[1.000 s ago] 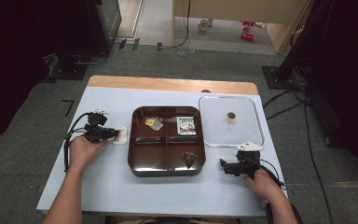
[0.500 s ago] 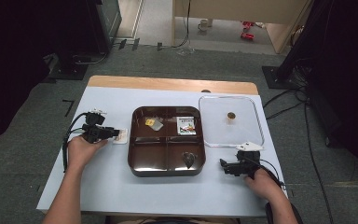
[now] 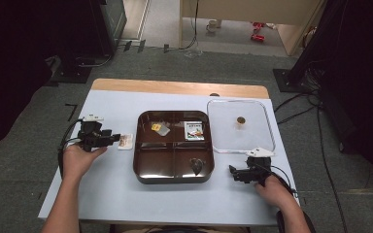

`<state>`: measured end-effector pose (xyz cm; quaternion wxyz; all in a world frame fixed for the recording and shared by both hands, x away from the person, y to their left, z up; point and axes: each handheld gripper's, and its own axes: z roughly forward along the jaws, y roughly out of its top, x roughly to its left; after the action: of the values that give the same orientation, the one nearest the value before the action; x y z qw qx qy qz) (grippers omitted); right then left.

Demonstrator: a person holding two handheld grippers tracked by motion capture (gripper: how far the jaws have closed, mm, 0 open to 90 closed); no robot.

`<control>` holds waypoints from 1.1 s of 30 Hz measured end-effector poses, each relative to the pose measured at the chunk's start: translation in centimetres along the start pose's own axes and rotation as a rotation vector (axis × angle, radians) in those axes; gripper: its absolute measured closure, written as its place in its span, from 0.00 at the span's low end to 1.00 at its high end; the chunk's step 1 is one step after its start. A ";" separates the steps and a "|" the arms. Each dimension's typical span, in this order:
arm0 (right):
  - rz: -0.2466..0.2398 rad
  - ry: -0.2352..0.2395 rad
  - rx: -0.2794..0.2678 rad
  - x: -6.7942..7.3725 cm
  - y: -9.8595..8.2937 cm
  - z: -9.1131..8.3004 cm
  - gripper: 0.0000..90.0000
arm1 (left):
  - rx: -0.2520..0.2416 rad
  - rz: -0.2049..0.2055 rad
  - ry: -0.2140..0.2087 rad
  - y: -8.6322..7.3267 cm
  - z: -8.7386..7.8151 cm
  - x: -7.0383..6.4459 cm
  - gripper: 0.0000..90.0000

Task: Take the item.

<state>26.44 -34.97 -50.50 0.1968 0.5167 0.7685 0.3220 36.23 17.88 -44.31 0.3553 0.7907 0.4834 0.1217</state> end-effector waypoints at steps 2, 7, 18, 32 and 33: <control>0.000 0.000 0.000 0.0 0.0 0.0 0.00 | -0.010 -0.002 0.001 -0.3 -0.3 0.2 0.56; 0.000 0.001 0.000 0.0 0.0 0.0 0.00 | -0.032 -0.016 0.008 -1.1 -1.1 0.9 0.54; 0.001 0.001 0.000 0.0 0.0 0.0 0.00 | -0.063 0.009 -0.003 -2.7 -2.3 1.4 0.49; 0.000 0.001 0.001 0.0 0.0 0.0 0.00 | -0.042 0.016 0.050 -5.0 -2.1 3.4 0.46; 0.000 0.000 0.001 0.0 0.0 0.0 0.00 | -0.032 0.004 0.059 -5.1 -2.0 3.6 0.46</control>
<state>26.46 -34.97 -50.50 0.1965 0.5167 0.7686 0.3219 33.54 23.23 -46.90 0.3531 0.7820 0.4902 0.1534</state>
